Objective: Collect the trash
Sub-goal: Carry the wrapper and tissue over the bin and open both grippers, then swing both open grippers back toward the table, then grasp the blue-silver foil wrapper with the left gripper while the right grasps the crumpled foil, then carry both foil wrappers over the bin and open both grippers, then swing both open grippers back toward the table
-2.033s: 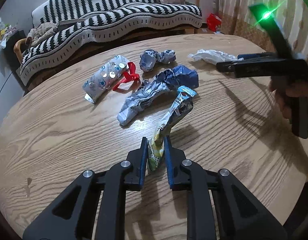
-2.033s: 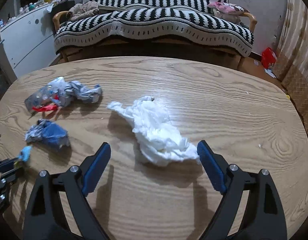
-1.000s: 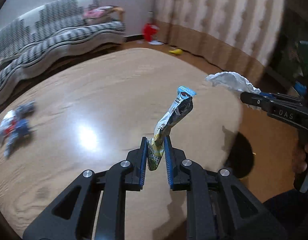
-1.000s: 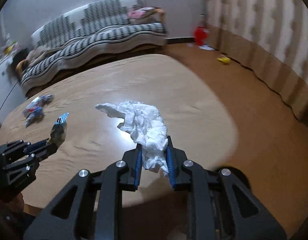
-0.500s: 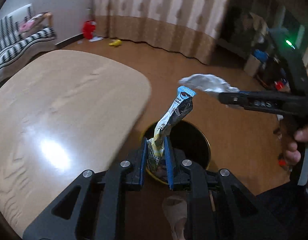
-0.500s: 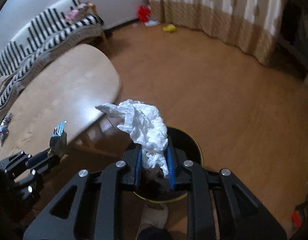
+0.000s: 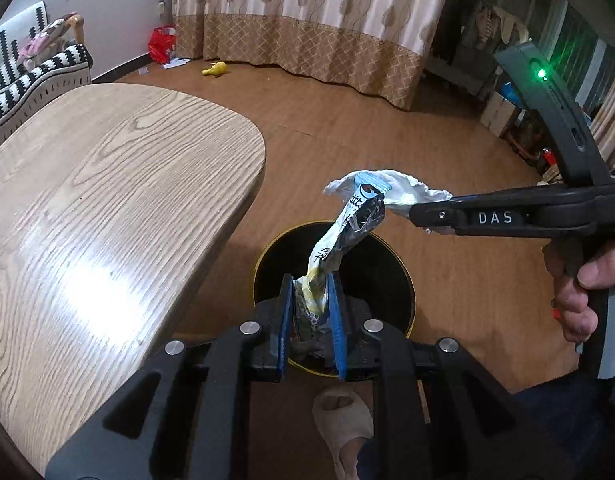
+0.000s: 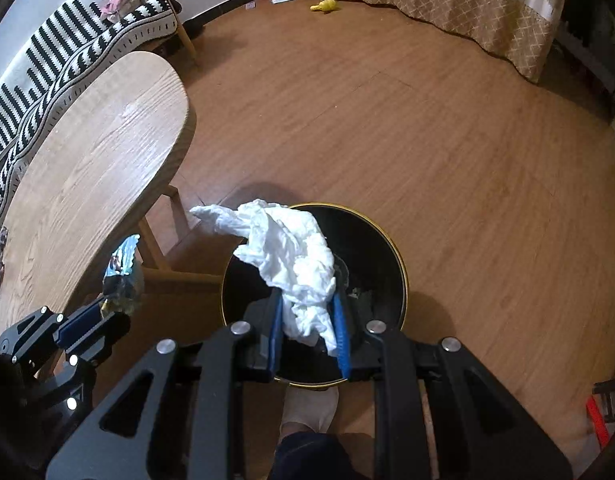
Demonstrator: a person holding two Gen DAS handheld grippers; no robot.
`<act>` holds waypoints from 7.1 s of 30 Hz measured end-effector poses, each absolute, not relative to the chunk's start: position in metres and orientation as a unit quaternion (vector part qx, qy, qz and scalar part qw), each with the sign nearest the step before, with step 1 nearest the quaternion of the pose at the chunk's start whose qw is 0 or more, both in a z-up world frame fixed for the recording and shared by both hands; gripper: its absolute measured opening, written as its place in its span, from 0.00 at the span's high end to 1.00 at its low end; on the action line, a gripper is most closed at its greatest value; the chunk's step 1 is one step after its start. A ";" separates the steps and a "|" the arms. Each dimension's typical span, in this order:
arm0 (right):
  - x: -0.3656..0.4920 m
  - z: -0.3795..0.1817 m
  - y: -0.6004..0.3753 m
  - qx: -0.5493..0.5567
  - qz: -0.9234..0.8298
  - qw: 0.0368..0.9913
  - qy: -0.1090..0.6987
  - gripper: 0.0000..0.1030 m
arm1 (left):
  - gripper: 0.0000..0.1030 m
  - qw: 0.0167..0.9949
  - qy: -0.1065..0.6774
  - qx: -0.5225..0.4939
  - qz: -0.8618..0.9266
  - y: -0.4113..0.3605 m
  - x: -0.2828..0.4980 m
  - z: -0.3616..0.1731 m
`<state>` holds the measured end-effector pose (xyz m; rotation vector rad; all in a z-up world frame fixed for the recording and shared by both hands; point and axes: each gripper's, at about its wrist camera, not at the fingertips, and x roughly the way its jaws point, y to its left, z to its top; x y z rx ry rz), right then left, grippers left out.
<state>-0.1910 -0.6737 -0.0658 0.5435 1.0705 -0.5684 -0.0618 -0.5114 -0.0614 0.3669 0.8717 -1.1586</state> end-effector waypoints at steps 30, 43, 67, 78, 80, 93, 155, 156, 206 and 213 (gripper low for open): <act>-0.220 -0.037 -0.697 0.313 -0.338 0.787 0.410 0.27 | 0.36 0.710 0.427 0.138 -0.542 -0.552 -0.063 -0.094; -0.186 -0.012 -0.662 0.265 -0.311 0.825 0.391 0.24 | 0.18 0.731 0.410 0.103 -0.536 -0.504 -0.047 -0.050; 0.073 0.003 -0.360 0.081 -0.025 0.891 0.446 0.21 | 0.09 0.910 0.367 0.075 -0.176 -0.110 0.166 -0.001; 0.115 -0.023 -0.308 0.056 0.014 0.877 0.477 0.21 | 0.09 0.887 0.403 0.107 -0.196 -0.060 0.228 -0.040; 0.119 -0.025 -0.306 0.051 0.020 0.876 0.479 0.21 | 0.09 0.884 0.411 0.115 -0.190 -0.062 0.239 -0.049; 0.149 -0.041 -0.287 0.034 0.064 0.868 0.492 0.21 | 0.59 0.874 0.424 0.116 -0.207 -0.077 0.242 -0.057; 0.019 -0.003 -0.422 0.095 -0.110 0.872 0.467 0.66 | 0.80 0.865 0.423 0.032 -0.268 -0.200 0.115 0.012; 0.006 -0.004 -0.438 0.107 -0.123 0.871 0.463 0.66 | 0.80 0.861 0.422 0.040 -0.281 -0.216 0.108 0.011; -0.215 -0.021 -0.682 0.300 -0.315 0.807 0.398 0.30 | 0.67 0.704 0.472 0.156 -0.507 -0.567 -0.049 -0.076; -0.209 -0.009 -0.675 0.304 -0.297 0.818 0.388 0.23 | 0.22 0.714 0.457 0.152 -0.509 -0.560 -0.053 -0.072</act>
